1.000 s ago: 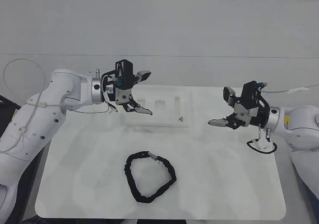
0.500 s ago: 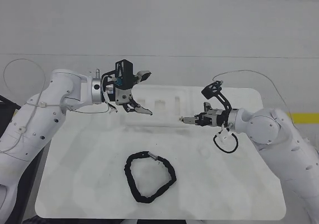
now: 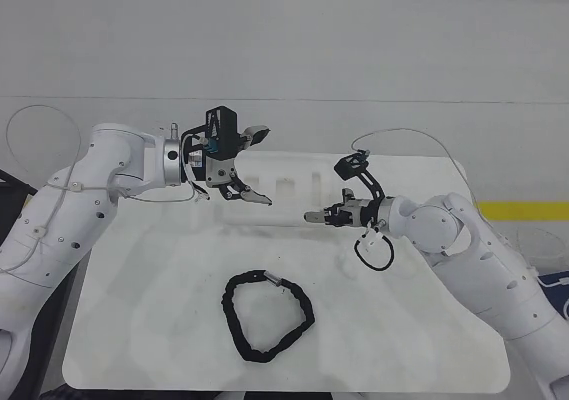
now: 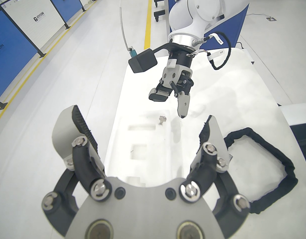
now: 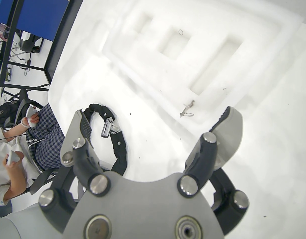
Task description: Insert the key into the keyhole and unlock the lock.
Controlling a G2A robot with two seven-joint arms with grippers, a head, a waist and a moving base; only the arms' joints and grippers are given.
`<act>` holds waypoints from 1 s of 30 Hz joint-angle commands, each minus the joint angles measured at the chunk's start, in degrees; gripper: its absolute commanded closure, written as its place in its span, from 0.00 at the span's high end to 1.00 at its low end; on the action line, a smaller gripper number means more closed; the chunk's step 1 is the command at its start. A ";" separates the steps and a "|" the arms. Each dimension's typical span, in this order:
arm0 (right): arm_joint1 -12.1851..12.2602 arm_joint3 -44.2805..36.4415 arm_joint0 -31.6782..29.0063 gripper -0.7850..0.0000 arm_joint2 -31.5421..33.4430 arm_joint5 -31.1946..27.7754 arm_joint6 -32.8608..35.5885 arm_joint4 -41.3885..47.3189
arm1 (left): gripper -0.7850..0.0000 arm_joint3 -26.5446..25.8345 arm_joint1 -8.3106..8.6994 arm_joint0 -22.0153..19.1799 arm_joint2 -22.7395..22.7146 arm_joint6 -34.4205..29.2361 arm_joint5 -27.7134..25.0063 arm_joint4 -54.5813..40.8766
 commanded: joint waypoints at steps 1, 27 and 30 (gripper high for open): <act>0.02 -0.06 -0.03 1.00 0.03 0.09 0.05 -0.01 | 1.00 0.00 0.00 0.00 0.00 0.00 0.00 0.00; -2.52 -4.68 1.97 1.00 -5.20 18.00 4.68 -9.23 | 1.00 0.00 0.00 0.00 0.00 0.00 0.00 0.00; -3.43 -3.52 2.79 0.87 -6.44 19.59 4.16 -10.37 | 1.00 0.00 0.00 0.00 0.00 0.00 0.00 0.00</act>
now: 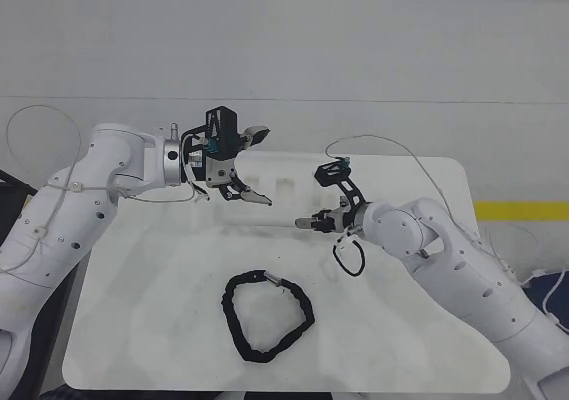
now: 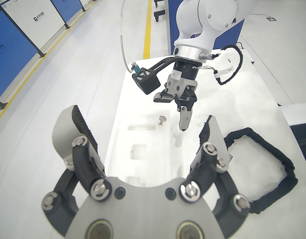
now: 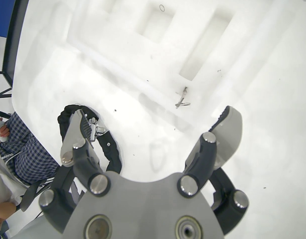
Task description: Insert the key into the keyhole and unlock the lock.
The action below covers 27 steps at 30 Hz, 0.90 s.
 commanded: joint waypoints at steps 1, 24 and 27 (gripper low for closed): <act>-0.58 0.87 0.54 0.85 -0.67 1.38 -0.35 -0.79 | 1.00 0.00 0.00 0.00 0.00 0.00 0.00 0.00; -4.16 6.23 1.71 0.38 -0.90 8.83 1.36 -1.75 | 1.00 0.00 0.00 0.00 0.00 0.00 0.00 0.00; -4.64 7.25 1.92 0.37 -1.01 8.88 1.45 -1.68 | 1.00 0.00 0.00 0.00 0.00 0.00 0.00 0.00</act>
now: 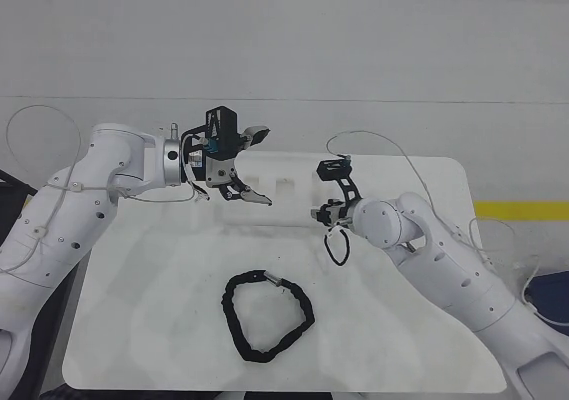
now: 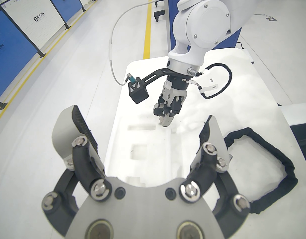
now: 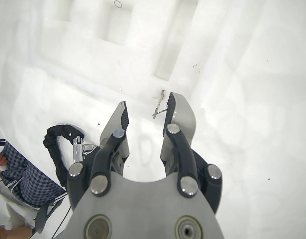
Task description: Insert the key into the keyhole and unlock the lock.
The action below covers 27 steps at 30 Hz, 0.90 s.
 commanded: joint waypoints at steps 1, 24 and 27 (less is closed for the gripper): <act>-0.33 0.68 0.16 0.35 -0.02 0.12 -0.05 0.08 | 1.00 0.00 0.00 0.00 0.00 0.00 0.00 0.00; -3.34 3.74 2.42 0.00 -0.61 5.93 3.40 -4.40 | 1.00 0.00 0.00 0.00 0.00 0.00 0.00 0.00; -3.25 2.43 2.28 0.00 0.10 7.28 4.50 -5.61 | 1.00 0.00 0.00 0.00 0.00 0.00 0.00 0.00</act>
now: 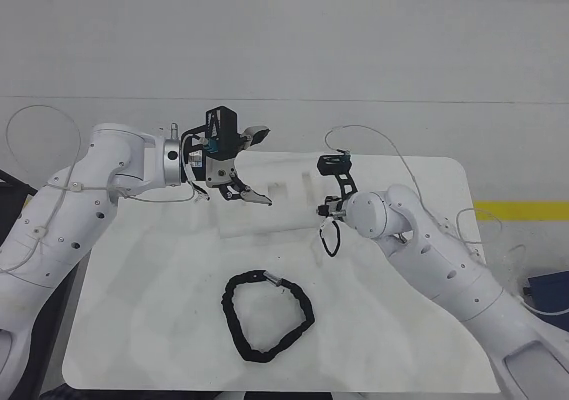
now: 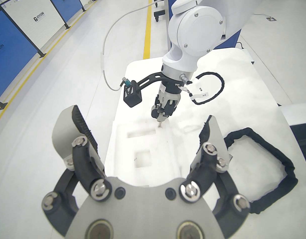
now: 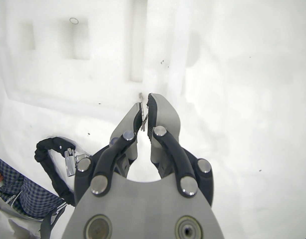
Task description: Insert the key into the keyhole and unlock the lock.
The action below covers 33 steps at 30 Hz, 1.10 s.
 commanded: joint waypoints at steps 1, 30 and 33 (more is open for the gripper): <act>0.16 -1.08 -0.28 0.00 0.72 0.74 0.63 -0.80 | 1.00 0.00 0.00 0.00 0.00 0.00 0.00 0.00; 9.35 -26.92 -35.53 0.00 47.47 -39.64 -4.99 30.04 | 1.00 0.00 0.00 0.00 0.00 0.00 0.00 0.00; 9.47 -27.09 -36.95 0.00 48.62 -42.78 -5.08 33.71 | 1.00 0.00 0.00 0.00 0.00 0.00 0.00 0.00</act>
